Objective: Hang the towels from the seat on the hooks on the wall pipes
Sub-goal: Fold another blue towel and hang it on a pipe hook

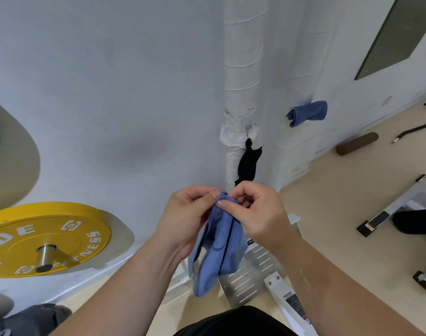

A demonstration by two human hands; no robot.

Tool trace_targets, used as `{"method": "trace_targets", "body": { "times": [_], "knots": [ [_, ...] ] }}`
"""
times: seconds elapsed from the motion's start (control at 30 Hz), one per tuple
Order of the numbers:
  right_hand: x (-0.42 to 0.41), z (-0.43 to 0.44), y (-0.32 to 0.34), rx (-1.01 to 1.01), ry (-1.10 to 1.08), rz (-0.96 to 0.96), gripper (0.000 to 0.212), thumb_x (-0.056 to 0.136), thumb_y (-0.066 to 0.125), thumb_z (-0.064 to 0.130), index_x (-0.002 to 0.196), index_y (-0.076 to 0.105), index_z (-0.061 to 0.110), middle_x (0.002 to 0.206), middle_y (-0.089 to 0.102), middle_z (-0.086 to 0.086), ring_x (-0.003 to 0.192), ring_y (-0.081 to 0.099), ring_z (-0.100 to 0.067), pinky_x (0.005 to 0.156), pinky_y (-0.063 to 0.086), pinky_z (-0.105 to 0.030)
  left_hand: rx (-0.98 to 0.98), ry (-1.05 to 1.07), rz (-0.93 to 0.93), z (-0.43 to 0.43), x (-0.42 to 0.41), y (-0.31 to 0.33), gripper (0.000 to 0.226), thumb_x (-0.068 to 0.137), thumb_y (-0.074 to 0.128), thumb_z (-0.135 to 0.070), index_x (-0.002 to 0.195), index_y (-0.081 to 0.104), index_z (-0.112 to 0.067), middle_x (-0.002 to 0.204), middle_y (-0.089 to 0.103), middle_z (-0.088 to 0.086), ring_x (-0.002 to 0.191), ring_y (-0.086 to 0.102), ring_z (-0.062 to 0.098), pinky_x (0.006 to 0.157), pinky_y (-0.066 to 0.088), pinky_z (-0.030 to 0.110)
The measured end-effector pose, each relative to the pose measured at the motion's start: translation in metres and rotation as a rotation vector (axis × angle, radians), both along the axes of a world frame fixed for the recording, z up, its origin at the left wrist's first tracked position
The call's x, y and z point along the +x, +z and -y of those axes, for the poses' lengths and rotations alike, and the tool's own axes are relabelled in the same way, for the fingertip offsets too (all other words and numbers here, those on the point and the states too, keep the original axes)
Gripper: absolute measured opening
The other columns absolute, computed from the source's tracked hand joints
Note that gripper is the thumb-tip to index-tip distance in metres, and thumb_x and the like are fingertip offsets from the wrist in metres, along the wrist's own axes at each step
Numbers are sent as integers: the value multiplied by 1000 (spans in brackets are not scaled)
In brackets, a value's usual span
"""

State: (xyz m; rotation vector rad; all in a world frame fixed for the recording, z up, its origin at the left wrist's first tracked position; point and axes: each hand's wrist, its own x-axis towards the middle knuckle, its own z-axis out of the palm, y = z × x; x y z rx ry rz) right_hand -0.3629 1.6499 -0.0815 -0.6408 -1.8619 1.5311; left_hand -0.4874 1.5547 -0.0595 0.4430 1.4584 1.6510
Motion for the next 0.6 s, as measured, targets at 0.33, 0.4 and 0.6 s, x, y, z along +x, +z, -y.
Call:
{"method": "trace_targets", "body": {
  "times": [0.33, 0.4, 0.6],
  "knots": [
    [-4, -7, -2, 17, -23, 67, 19, 80, 84, 18, 71, 67, 20, 62, 61, 6, 59, 54, -7, 59, 50, -26, -8, 24, -211, 2, -2, -4, 9, 83, 74, 7, 85, 76, -1, 82, 77, 18, 76, 72, 25, 69, 58, 30],
    [-5, -9, -3, 48, 4, 128, 19, 79, 85, 22, 73, 67, 22, 65, 64, 3, 62, 59, -15, 63, 55, -33, -4, 40, -201, 0, -5, -4, 8, 86, 72, 4, 83, 75, -4, 82, 76, 18, 77, 69, 26, 73, 55, 34],
    [6, -24, -18, 331, 82, 362, 29, 76, 84, 33, 69, 60, 19, 77, 56, -2, 79, 52, -15, 70, 46, -29, -3, 164, -339, -4, -35, 0, 10, 94, 63, 2, 88, 68, -4, 65, 68, -7, 58, 57, 2, 58, 47, 14]
  ]
}}
